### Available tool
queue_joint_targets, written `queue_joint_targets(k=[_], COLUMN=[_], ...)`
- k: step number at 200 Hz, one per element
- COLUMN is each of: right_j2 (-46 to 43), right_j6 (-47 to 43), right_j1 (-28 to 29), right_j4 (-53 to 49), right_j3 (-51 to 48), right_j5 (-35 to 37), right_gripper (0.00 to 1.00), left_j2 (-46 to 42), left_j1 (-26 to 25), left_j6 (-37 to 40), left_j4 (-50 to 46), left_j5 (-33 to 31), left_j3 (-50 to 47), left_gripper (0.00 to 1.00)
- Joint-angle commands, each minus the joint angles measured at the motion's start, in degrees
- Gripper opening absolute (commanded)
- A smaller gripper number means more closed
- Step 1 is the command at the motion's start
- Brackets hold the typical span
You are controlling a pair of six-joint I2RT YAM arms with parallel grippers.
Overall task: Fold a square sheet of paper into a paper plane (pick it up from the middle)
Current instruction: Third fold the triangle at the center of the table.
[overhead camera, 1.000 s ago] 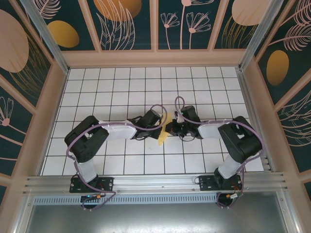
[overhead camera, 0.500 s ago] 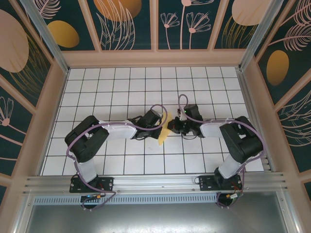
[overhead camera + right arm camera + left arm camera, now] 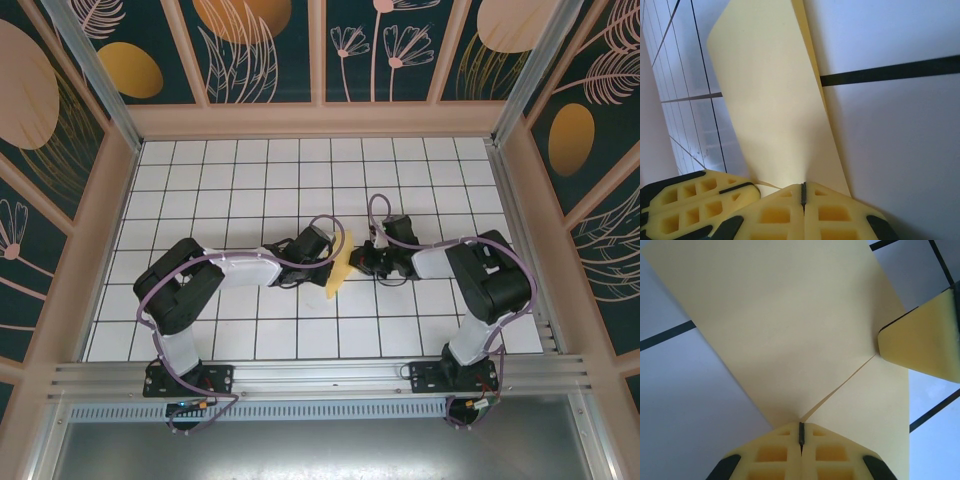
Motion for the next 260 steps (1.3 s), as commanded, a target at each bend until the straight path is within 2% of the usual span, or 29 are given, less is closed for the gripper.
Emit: queue_joint_targets(k=[1, 44, 87, 134, 172, 201, 210, 227, 239, 260], right_j2=[-2.8, -0.9, 1.8, 4.1, -5.1, -9.5, -10.1, -10.6, -10.8, -10.7], right_j6=[-1.6, -3.9, -2.1, -2.8, -3.5, -4.2, -3.8, -2.9, -2.5, -1.4], right_j1=[-1.0, -2.5, -2.0, -1.9, -1.8, -2.2, -2.2, -2.1, -2.2, -2.0], right_j4=[-1.4, -4.5, -0.6, -1.8, -5.8, -10.0, -9.9, -8.4, -7.5, -5.0], right_j3=[2.2, 5.5, 2.1, 0.5, 1.6, 1.9, 1.0, -0.9, -1.8, -3.2], right_j5=[-1.1, -1.0, -2.0, 0.3, 2.0, 4.4, 4.3, 3.1, 2.5, 0.7], right_gripper=[0.0, 0.0, 0.0, 0.0, 0.0, 0.16, 0.2, 0.25, 0.29, 0.35], left_j2=[1.6, 1.5, 1.3, 1.5, -0.1, -3.5, -5.0, -8.4, -10.3, -12.7], left_j1=[0.0, 0.0, 0.0, 0.0, 0.0, 0.0, 0.0, 0.0, 0.0, 0.0], left_j6=[1.0, 1.0, 1.1, 1.1, 1.4, 1.0, 0.7, 0.0, -0.9, -1.9], left_j4=[-3.1, -3.3, -3.3, -3.5, -4.6, -6.7, -7.4, -8.8, -9.6, -9.4], left_j5=[-1.2, -1.2, -1.2, -1.3, -2.2, -2.8, -2.9, -4.0, -5.9, -4.4], left_j3=[0.0, 0.1, 0.0, 0.1, 0.7, 3.4, 4.4, 5.8, 5.9, 5.6], left_gripper=[0.0, 0.0, 0.0, 0.0, 0.0, 0.06, 0.12, 0.16, 0.24, 0.23])
